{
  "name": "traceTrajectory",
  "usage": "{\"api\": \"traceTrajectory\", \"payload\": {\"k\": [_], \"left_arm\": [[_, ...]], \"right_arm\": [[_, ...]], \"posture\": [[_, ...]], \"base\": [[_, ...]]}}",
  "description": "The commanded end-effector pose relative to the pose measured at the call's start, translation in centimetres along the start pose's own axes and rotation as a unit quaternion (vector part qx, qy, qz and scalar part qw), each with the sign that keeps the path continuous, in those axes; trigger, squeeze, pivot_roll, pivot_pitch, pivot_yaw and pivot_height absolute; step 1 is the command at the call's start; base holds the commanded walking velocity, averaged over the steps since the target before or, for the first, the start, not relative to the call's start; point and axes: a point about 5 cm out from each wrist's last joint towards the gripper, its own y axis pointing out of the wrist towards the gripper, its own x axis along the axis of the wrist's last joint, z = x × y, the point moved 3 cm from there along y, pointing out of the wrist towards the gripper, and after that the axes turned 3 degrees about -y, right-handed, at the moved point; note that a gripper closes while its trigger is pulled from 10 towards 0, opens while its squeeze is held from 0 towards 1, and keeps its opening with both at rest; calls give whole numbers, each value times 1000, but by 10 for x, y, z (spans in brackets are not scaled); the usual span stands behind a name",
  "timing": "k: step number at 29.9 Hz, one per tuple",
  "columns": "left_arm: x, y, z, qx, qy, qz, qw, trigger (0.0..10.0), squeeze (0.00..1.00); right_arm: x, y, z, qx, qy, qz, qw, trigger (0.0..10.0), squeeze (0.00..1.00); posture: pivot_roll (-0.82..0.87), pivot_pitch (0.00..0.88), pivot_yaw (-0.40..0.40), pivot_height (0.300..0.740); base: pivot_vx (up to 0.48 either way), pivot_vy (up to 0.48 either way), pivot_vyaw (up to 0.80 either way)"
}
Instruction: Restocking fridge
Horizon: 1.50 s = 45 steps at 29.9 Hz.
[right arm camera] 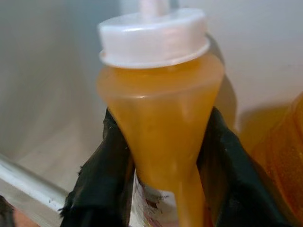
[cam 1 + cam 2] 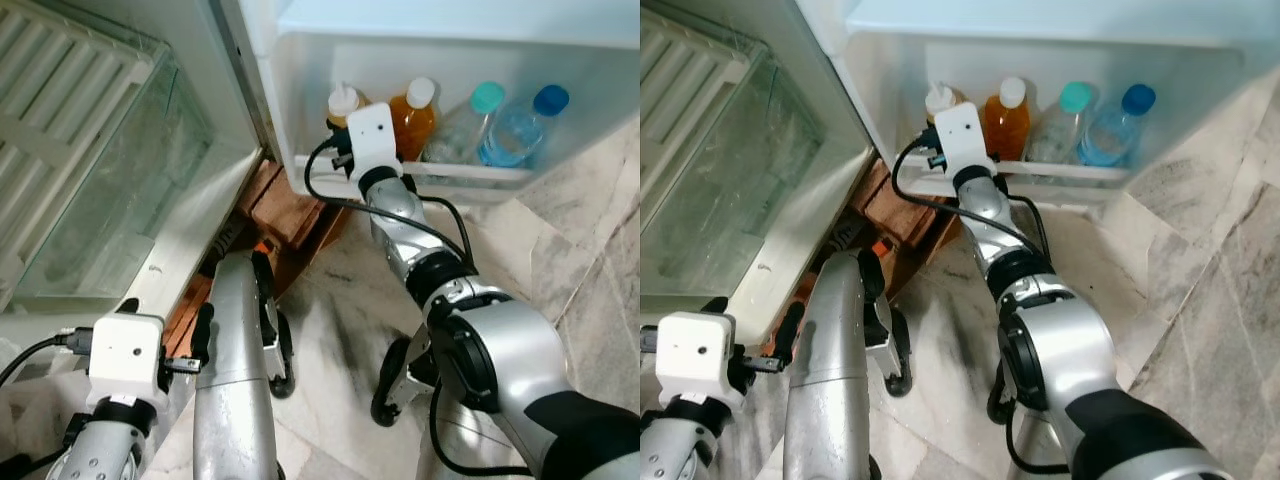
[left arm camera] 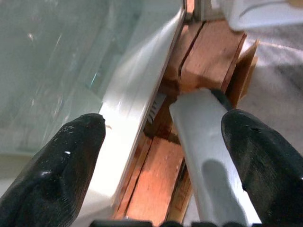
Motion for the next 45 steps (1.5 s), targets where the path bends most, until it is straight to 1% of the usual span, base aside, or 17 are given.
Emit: {"api": "traceTrajectory", "payload": {"k": [1,10,12,13,16,18,21,27,28,31,34,36,40,41,42,43,45], "left_arm": [[-7,1,3,5,7,14,1000,10000,0],[-5,23,5,10,10,-10,1000,10000,0],[-3,29,5,10,11,-16,1000,10000,0],[-3,29,5,10,11,-16,1000,10000,0],[-2,44,4,9,11,-31,999,10000,0],[-1,47,4,8,10,-34,999,10000,0],[2,62,-1,-2,21,-56,998,10000,0],[4,75,-9,-13,16,-67,998,10000,0],[5,82,-10,-13,13,-73,997,10000,0],[3,90,-10,-12,13,-79,997,10000,0],[0,94,-9,-12,13,-80,997,10000,0],[-2,96,-9,-12,12,-81,997,10000,0],[-3,100,-9,-9,8,-90,996,10000,0],[-3,101,-8,-5,7,-94,996,10000,0],[-2,102,-6,-1,5,-97,995,10000,0],[-3,102,-5,1,4,-100,995,10000,0],[-5,103,-4,4,2,-100,995,10000,0]], "right_arm": [[-30,-9,3,11,38,58,998,10000,1000],[8,0,13,78,55,-27,995,10000,1000],[17,1,15,86,44,-45,994,10000,1000],[17,1,15,86,44,-45,994,10000,1000],[25,3,13,90,34,-59,994,10000,1000],[26,4,12,89,33,-59,994,10000,1000],[17,2,12,95,37,-36,994,10000,1000],[1,-4,18,123,51,-12,991,10000,1000],[-7,-9,21,145,61,-10,988,10000,1000],[-14,-17,26,169,70,-16,983,10000,1000],[-26,-31,30,185,68,-30,980,10000,1000],[-36,-45,28,170,84,-47,981,10000,1000],[-51,-74,21,133,88,-70,985,10000,1000],[-56,-83,17,118,86,-70,987,10000,843],[-61,-91,12,102,82,-70,989,10000,271],[-64,-97,7,85,76,-68,991,10000,0],[-70,-107,-4,53,56,-59,995,10000,0]], "posture": [[425,449,54,499],[389,380,36,499],[373,354,31,499],[373,354,31,499],[339,297,21,499],[339,297,21,499],[291,236,9,499],[260,197,9,499],[229,160,12,499],[215,140,14,499],[185,100,11,499],[174,79,9,499],[154,37,7,499],[148,27,9,499],[144,24,9,499],[142,22,9,499],[136,3,7,499]], "base": [[0,0,0],[0,0,0],[0,0,0],[0,0,0],[0,0,0],[0,0,0],[0,0,0],[0,0,0],[0,0,0],[0,0,0],[0,0,0],[0,0,0],[0,0,0],[0,0,0],[0,0,0],[0,0,0],[0,0,0]]}}
